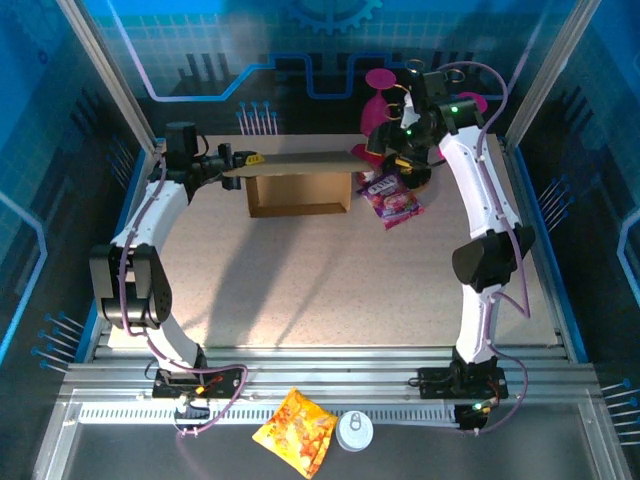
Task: Fold the paper box
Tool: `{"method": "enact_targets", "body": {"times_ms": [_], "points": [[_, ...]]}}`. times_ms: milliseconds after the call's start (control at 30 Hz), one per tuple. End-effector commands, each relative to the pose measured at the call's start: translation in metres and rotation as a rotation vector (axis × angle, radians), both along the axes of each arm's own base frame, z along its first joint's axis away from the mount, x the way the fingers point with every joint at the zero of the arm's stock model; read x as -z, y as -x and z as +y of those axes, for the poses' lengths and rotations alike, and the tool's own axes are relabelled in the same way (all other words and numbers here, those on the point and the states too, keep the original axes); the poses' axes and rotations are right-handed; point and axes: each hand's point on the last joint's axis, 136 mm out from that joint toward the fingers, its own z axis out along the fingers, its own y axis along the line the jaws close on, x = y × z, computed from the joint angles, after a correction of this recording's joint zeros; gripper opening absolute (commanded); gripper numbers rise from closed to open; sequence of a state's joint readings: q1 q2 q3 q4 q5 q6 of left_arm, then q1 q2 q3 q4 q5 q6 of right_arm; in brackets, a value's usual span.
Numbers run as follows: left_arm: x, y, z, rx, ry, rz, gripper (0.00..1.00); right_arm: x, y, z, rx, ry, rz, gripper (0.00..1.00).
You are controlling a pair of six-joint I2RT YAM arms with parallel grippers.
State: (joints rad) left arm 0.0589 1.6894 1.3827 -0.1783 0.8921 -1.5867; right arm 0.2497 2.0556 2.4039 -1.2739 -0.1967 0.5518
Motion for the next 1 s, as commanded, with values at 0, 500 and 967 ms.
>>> {"method": "enact_targets", "body": {"times_ms": [0, 500, 967], "points": [[-0.018, 0.011, -0.002, 0.044, 0.015, -0.070, 0.00, 0.003, 0.005, 0.019, -0.033, -0.062, 0.049, 0.72], [-0.008, 0.024, -0.003, 0.039, 0.023, -0.050, 0.00, 0.019, 0.008, 0.055, -0.134, -0.102, 0.077, 0.61], [0.004, 0.022, -0.003, 0.025, 0.034, -0.034, 0.00, 0.034, 0.035, 0.070, -0.121, -0.175, 0.178, 0.61]]}}
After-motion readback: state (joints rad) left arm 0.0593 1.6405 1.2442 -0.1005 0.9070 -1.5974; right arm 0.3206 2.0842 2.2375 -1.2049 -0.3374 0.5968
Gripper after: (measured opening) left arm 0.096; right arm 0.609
